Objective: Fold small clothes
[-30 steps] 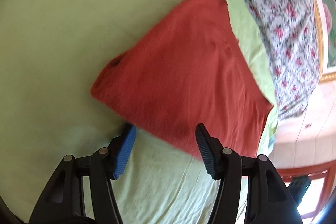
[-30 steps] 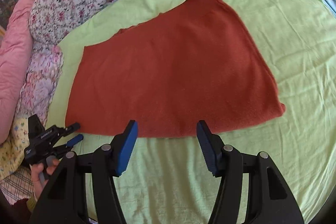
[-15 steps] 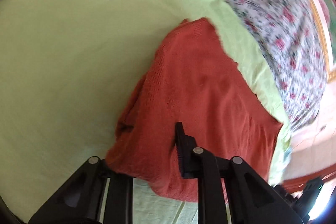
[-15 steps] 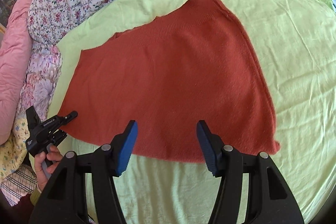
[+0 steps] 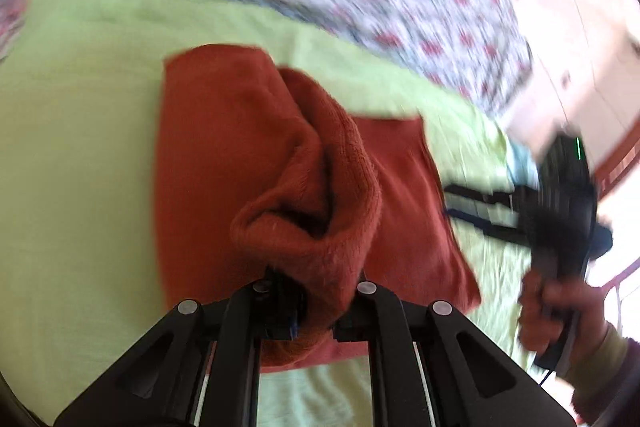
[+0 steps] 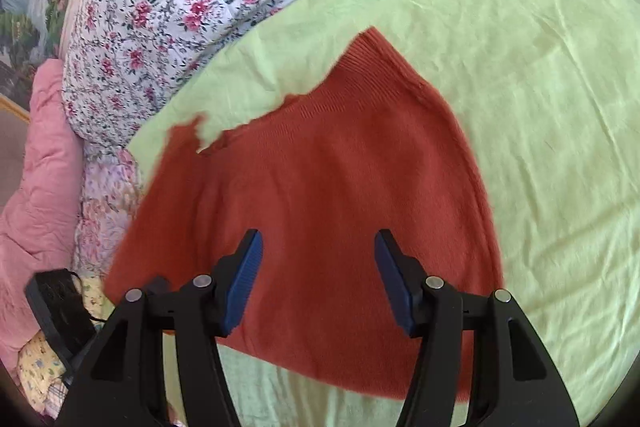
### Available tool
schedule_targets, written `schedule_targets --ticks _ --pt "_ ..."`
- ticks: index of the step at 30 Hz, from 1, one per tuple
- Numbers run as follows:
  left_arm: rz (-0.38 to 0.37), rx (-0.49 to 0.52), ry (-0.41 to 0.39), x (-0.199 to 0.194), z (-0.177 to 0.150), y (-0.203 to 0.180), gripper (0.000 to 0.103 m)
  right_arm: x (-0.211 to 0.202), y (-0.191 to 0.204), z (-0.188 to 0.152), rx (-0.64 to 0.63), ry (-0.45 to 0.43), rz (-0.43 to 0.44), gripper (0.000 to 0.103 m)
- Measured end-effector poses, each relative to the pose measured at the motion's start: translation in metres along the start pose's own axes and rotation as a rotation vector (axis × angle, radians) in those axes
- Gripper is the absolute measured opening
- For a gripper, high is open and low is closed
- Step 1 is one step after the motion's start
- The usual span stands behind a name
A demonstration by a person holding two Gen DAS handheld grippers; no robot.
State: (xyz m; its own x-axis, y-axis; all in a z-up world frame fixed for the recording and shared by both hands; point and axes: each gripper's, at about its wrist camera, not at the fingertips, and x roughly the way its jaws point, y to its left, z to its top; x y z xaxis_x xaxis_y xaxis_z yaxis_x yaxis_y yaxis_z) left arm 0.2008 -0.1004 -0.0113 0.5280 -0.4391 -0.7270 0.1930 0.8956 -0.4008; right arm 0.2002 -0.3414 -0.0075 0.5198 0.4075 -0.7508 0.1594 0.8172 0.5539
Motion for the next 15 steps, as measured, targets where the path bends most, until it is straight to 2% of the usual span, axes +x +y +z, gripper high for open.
schedule_targets --ticks 3,7,10,13,14,15 --pt "0.005 0.031 0.068 0.028 -0.015 -0.011 0.008 0.024 0.003 0.013 0.002 0.077 0.075 0.059" --pt "0.025 0.049 0.082 0.038 -0.020 -0.012 0.008 0.071 0.014 0.021 0.014 0.204 0.148 0.059" --pt "0.038 0.086 0.077 0.037 -0.020 -0.016 0.008 0.096 0.025 0.025 0.017 0.240 0.186 0.059" --pt "0.047 0.100 0.072 0.035 -0.018 -0.018 0.008 0.121 0.041 0.034 -0.017 0.243 0.179 0.059" --pt "0.049 0.100 0.072 0.035 -0.018 -0.018 0.008 0.132 0.048 0.038 -0.035 0.251 0.174 0.056" --pt "0.053 0.101 0.072 0.035 -0.018 -0.019 0.008 0.139 0.052 0.040 -0.047 0.257 0.169 0.039"
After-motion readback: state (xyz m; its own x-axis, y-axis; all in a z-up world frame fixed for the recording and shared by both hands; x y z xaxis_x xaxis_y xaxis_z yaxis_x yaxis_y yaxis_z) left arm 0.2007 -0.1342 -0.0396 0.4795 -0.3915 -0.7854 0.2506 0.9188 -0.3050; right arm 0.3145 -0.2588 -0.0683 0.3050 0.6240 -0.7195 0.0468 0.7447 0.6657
